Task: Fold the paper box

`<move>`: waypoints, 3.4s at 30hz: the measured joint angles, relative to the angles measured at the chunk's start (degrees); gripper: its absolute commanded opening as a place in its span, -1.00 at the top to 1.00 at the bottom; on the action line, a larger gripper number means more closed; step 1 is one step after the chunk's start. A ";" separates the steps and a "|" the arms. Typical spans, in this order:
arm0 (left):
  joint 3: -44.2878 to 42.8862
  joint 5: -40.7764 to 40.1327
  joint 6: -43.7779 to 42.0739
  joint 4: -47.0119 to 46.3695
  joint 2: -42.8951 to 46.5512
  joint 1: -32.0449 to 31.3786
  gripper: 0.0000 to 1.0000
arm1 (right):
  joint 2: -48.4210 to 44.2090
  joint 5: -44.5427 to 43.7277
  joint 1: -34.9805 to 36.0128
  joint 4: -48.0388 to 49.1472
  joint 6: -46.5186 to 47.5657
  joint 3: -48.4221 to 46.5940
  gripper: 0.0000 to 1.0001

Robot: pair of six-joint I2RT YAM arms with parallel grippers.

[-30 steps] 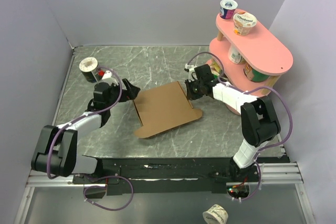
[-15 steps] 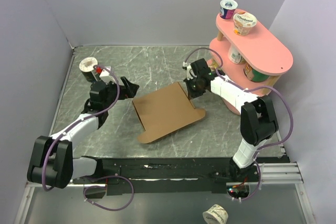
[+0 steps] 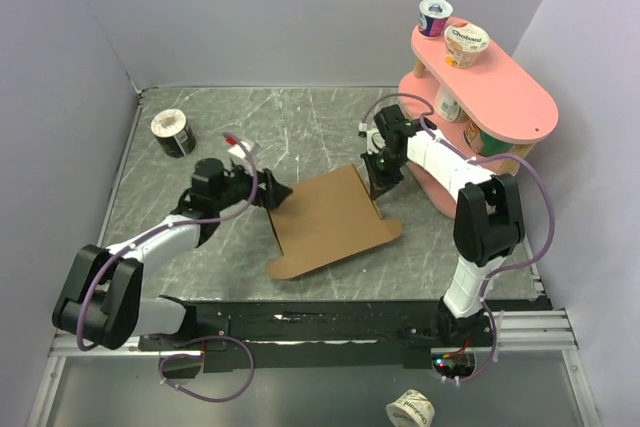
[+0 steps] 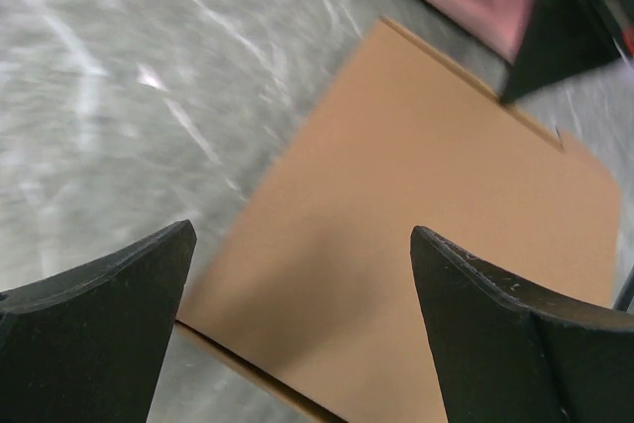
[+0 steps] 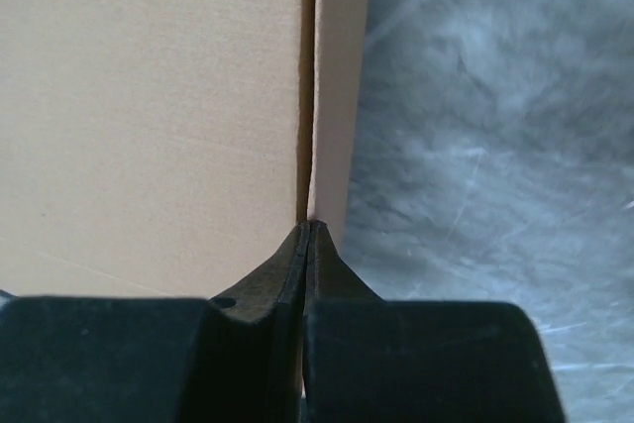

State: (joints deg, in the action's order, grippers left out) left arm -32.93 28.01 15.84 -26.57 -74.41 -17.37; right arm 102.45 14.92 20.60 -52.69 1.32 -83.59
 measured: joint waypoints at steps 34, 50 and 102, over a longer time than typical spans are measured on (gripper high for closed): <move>-8.37 1.64 0.13 -2.71 -21.20 -0.85 -0.59 | -1.64 11.89 -5.18 10.23 0.59 2.45 -0.77; -14.73 10.14 -0.26 -3.19 -29.53 0.02 0.12 | -34.36 3.23 15.34 26.32 5.99 27.15 -0.83; -29.24 15.32 2.10 4.13 -39.45 2.67 0.17 | -16.70 -43.01 48.13 63.60 52.04 48.00 -0.11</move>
State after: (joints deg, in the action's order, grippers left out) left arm -62.17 43.33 17.93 -22.44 -113.86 -14.70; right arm 85.76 -28.10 68.73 10.92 53.36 -35.59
